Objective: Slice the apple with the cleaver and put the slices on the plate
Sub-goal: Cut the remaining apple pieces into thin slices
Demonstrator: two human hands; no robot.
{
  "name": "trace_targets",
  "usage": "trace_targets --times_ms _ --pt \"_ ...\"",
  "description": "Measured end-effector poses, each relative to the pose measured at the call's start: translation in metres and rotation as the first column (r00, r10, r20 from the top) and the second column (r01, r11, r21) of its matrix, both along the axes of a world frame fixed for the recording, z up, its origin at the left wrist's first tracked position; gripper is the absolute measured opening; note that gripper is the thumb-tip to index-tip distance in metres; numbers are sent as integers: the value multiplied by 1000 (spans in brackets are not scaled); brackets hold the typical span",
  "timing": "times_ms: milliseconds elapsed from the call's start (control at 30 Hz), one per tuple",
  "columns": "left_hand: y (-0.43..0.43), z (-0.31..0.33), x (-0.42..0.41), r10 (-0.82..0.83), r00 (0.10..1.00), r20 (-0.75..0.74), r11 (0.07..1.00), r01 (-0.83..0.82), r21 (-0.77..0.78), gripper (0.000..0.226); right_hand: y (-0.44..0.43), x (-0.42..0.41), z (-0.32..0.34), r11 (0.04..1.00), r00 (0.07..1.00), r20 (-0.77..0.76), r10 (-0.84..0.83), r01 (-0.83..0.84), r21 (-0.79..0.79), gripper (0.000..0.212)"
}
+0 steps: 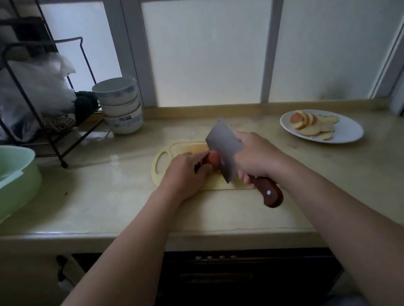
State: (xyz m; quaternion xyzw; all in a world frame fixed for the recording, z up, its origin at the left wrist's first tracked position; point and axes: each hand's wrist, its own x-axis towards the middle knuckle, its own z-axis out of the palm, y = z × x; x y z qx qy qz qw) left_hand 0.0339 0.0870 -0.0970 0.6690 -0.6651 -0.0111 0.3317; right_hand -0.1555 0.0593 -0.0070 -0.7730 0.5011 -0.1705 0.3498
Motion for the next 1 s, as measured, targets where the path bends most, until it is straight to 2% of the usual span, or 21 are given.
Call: trace_targets --times_ms 100,367,1000 --pt "1 2 -2 14 1000 -5 1000 -14 3 45 -6 -2 5 997 998 53 -44 47 -57 94" --pt "3 3 -3 19 1000 -23 1000 -18 19 48 -6 -2 5 997 992 122 -43 50 -51 90" --pt "5 4 -2 26 999 -48 999 -25 27 43 14 -12 3 999 996 84 -33 35 -19 94"
